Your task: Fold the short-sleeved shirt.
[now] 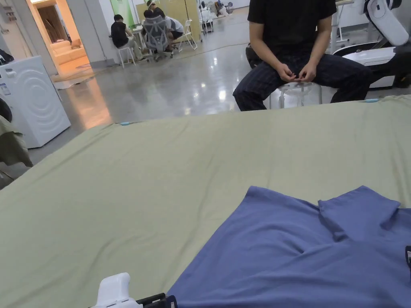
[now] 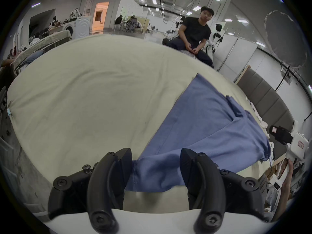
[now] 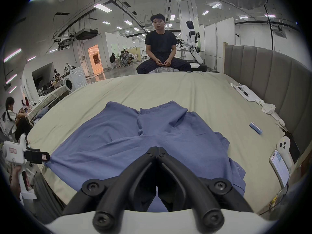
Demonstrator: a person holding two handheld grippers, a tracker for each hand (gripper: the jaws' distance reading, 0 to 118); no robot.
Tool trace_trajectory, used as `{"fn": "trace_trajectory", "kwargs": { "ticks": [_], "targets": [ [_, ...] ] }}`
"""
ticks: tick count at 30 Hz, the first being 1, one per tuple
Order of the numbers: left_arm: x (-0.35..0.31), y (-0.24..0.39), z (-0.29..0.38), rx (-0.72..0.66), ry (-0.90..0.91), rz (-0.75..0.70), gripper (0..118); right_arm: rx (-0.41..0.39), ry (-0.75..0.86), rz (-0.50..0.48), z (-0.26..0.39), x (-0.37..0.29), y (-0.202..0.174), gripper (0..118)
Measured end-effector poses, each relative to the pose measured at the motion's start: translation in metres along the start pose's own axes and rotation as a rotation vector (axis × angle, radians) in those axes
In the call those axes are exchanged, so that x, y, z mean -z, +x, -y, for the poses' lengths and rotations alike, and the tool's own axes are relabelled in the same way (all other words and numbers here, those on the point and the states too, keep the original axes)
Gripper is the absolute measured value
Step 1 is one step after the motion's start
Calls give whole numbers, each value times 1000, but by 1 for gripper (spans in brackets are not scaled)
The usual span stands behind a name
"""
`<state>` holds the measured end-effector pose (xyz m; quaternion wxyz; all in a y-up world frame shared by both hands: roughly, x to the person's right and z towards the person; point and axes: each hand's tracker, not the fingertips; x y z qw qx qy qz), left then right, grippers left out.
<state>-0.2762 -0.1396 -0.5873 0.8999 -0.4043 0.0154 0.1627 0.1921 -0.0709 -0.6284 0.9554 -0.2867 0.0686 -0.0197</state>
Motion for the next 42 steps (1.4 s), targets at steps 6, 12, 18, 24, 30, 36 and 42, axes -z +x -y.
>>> {"fn": "trace_trajectory", "kwargs": {
  "ticks": [6,12,18,24,30,36,42],
  "targets": [
    [16,9,0,4,-63,24,8,5,-14,20,0,3,16,0],
    [21,13,0,48,-83,-33,7,-20,-20,68,-31,22,48,21],
    [16,15,-1,13,-97,-7,7,38,-228,-34,-74,109,92,69],
    [12,12,-3,-33,-105,36,7,102,-355,-9,-98,188,135,68],
    [12,19,-3,-13,-100,15,7,135,-439,-27,-100,231,157,67],
    [14,21,-5,-1,-101,2,7,82,-466,-31,-87,237,150,31],
    [1,26,-3,22,-23,23,7,108,-355,-19,-97,204,151,4]
  ]
}}
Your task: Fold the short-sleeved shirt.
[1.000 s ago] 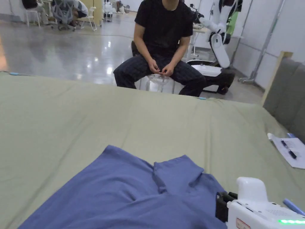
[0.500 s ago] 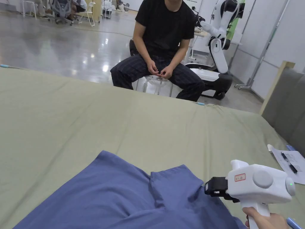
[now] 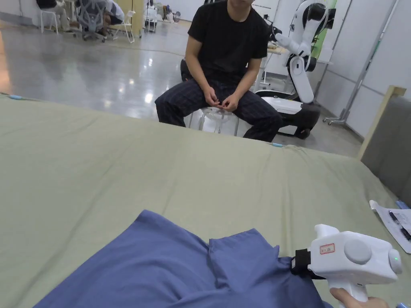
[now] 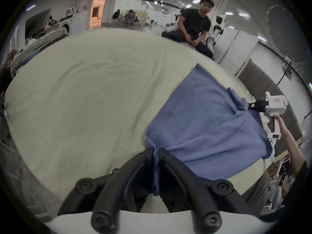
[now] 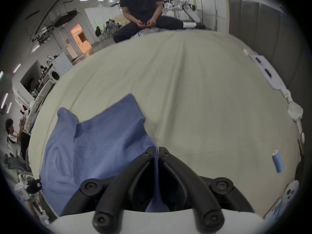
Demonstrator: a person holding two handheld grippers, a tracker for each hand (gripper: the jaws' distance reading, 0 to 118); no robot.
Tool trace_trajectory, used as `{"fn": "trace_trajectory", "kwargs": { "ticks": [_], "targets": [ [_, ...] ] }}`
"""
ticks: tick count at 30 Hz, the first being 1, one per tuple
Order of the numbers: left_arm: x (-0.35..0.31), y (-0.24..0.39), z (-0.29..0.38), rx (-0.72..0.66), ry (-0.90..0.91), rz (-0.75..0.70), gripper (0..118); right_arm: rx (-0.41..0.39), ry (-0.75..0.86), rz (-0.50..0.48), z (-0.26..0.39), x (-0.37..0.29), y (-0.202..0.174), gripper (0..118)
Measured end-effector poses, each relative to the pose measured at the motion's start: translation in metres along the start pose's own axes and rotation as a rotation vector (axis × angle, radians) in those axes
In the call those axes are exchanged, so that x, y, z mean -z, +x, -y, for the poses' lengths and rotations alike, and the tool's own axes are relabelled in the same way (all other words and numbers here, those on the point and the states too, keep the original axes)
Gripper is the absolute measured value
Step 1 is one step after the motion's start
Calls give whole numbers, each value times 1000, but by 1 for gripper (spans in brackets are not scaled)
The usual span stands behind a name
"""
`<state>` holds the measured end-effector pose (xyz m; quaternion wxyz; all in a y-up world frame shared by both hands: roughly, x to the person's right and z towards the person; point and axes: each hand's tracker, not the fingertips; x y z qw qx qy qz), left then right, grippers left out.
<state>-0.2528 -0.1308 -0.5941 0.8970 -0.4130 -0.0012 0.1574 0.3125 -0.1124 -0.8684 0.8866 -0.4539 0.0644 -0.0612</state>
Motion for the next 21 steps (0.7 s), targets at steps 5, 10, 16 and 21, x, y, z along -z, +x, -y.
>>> {"fn": "trace_trajectory", "kwargs": {
  "ticks": [5,10,16,21],
  "targets": [
    [-39,8,-31,9,187,74,7,-20,175,-36,-3,-79,-7,4],
    [-77,45,-91,181,388,53,7,-84,399,22,-11,-173,-31,4],
    [-99,84,-192,259,556,139,7,-86,584,50,-49,-265,-54,4],
    [-103,106,-279,250,629,157,7,-84,659,136,-98,-305,-64,4]
  ]
}}
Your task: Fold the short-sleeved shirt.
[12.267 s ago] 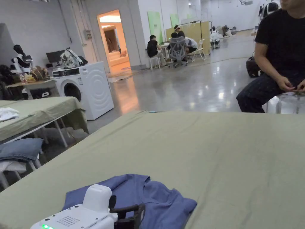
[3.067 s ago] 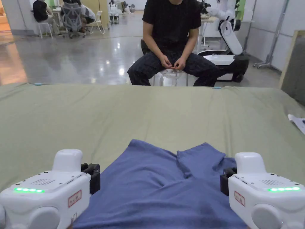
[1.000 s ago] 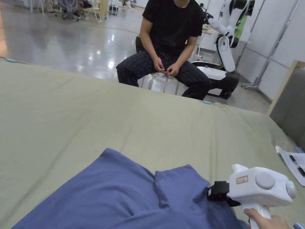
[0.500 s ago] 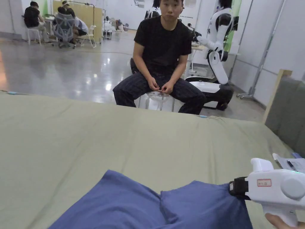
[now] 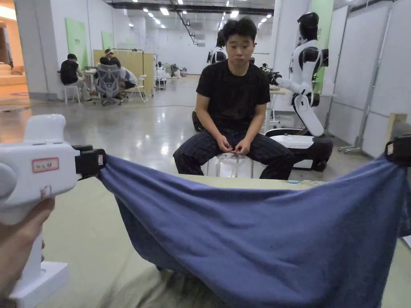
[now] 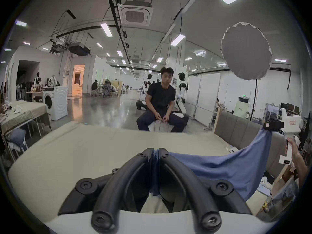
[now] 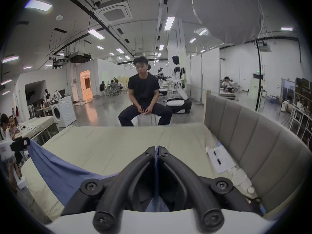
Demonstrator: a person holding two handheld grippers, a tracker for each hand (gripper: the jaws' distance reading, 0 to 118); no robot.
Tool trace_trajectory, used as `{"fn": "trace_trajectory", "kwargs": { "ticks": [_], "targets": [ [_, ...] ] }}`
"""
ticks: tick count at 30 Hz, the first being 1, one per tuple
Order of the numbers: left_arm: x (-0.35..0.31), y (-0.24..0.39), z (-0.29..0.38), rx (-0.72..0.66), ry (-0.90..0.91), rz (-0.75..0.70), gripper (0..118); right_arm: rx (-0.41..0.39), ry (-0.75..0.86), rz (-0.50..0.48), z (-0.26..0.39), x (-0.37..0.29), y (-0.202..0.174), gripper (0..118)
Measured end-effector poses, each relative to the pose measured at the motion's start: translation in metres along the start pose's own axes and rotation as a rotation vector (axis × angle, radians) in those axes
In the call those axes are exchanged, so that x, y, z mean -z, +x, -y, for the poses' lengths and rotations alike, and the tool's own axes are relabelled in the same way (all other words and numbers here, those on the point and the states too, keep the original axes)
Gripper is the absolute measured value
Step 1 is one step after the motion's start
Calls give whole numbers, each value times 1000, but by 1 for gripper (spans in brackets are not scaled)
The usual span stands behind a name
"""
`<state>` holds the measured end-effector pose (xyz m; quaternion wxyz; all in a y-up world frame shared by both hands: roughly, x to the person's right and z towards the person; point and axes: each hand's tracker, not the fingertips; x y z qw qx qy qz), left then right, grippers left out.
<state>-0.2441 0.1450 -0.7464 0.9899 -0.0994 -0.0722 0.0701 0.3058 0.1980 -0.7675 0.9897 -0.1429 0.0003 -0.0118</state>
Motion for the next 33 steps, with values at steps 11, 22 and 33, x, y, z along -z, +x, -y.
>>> {"fn": "trace_trajectory", "kwargs": {
  "ticks": [11,22,33],
  "targets": [
    [74,6,-138,77,77,-186,7,22,129,64,-116,43,-18,4],
    [113,-8,-145,90,67,-234,7,21,131,124,-144,115,-34,4],
    [149,-23,-67,83,-80,-199,7,-14,19,80,-76,148,-35,4]
  ]
}}
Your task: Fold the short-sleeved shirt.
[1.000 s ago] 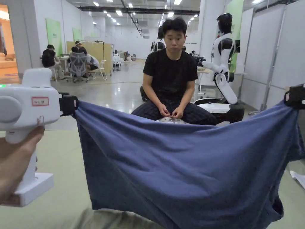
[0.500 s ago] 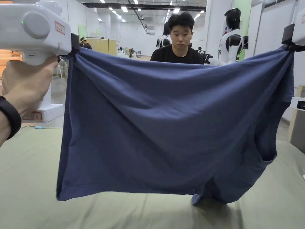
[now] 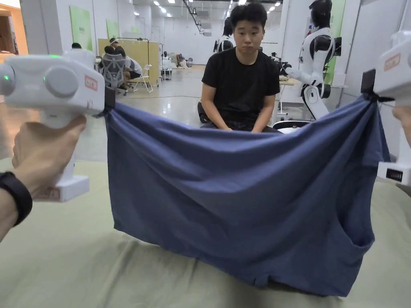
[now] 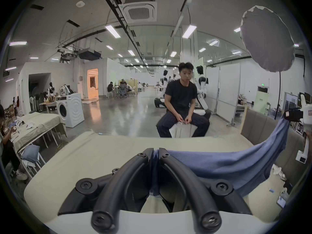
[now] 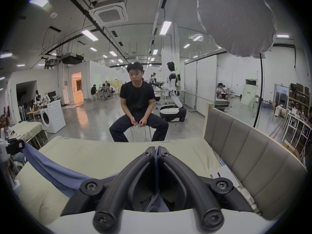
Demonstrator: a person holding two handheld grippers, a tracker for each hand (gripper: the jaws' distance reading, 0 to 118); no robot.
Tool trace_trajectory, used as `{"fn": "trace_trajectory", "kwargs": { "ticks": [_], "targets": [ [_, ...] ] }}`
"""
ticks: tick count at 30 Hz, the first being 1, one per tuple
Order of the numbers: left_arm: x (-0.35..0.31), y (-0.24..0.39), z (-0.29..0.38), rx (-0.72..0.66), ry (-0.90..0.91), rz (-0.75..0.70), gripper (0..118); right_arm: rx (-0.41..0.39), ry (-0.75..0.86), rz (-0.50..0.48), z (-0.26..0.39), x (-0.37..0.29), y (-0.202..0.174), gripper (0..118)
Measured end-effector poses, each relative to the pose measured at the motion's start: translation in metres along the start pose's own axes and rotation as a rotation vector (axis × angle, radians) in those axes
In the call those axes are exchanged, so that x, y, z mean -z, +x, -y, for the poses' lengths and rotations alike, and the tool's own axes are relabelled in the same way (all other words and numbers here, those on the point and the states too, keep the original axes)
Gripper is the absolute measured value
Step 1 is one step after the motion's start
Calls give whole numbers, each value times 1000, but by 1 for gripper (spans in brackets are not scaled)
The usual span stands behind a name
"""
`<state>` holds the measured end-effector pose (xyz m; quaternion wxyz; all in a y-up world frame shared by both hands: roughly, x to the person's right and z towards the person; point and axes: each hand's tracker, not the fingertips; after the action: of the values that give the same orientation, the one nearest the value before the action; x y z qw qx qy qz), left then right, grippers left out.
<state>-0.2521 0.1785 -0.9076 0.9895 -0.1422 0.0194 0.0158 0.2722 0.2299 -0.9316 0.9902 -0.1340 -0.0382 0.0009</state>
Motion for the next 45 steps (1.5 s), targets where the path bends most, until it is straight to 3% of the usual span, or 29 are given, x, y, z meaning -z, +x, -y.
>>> {"fn": "trace_trajectory", "kwargs": {
  "ticks": [5,9,14,18,20,22,29,32,33,36,37,41,45],
  "targets": [
    [-28,0,48,32,-12,61,7,10,-19,-59,44,-27,12,4],
    [-74,-6,85,14,-31,115,7,77,-5,-124,75,-71,29,4],
    [-147,-14,160,19,-76,155,7,-22,-65,-188,142,-147,38,4],
    [-206,-18,227,-29,-125,168,7,10,-109,-196,212,-199,51,4],
    [-232,-22,260,-33,-185,157,7,80,-154,-223,249,-224,62,4],
    [-255,-27,290,-40,-192,142,7,107,-204,-203,284,-244,68,4],
    [-280,-41,359,-106,-387,104,7,92,-411,-118,392,-277,73,4],
    [-275,-38,373,-46,-440,94,8,134,-492,-116,423,-275,75,4],
    [-274,-38,375,-47,-462,100,11,122,-537,-134,429,-272,76,6],
    [-273,-40,382,-36,-473,37,41,56,-585,-78,447,-267,75,51],
    [-275,-41,382,-45,-458,33,53,49,-612,-58,446,-266,74,61],
    [-291,-37,364,-48,-342,41,55,76,-574,-40,431,-277,77,62],
    [-302,-7,328,82,-187,85,55,-49,-421,-34,393,-286,50,62]
  ]
}}
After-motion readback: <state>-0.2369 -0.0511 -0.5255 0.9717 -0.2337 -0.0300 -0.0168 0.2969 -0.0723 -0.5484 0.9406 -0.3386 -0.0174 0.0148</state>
